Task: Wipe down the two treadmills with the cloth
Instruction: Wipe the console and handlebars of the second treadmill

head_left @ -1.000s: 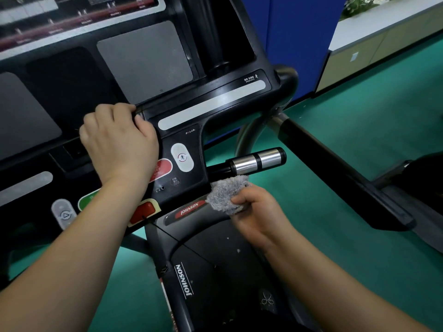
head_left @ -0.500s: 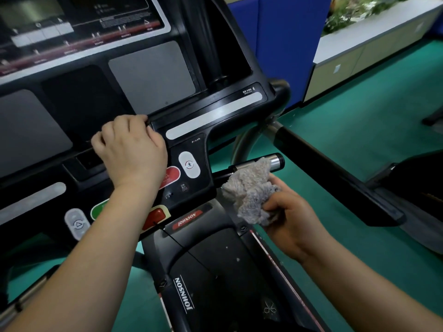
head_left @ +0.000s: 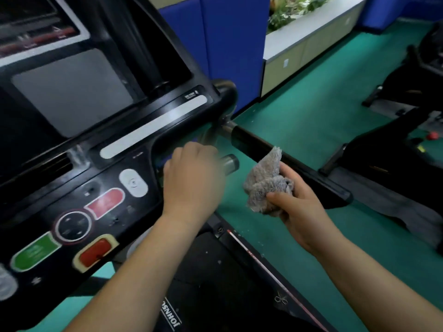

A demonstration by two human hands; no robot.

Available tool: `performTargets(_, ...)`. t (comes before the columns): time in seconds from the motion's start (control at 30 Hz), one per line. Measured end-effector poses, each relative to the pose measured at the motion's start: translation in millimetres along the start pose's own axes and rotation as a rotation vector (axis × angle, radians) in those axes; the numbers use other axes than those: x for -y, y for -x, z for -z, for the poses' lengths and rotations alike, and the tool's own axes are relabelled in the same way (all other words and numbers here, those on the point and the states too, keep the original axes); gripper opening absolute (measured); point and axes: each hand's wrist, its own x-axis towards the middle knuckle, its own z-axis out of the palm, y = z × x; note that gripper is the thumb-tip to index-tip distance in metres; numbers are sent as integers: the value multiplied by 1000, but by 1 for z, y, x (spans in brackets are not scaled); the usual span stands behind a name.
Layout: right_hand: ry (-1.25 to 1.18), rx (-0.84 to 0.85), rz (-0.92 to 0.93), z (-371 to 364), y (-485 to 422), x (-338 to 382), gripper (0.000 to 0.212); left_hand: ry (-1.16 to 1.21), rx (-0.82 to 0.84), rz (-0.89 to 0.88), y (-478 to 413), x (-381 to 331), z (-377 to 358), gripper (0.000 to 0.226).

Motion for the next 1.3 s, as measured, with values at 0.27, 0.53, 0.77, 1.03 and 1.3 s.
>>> performTargets(0.27, 972, -208, 454, 100, -47, 4, 59, -89, 280, 95, -48, -21, -53, 40)
performTargets(0.53, 1323, -85, 382, 156, -55, -31, 54, -255, 247, 26, -39, -19, -68, 42)
performTargets(0.77, 1315, -52, 294, 177, -15, -33, 49, -268, 238, 29, -37, -21, -68, 41)
performTargets(1.03, 1453, 1, 338, 160, -67, -42, 44, -286, 249, 22, -36, -20, -68, 39)
performTargets(1.3, 1470, 177, 390, 120, -134, -23, 40, -293, 265, 43, -40, -26, -66, 37)
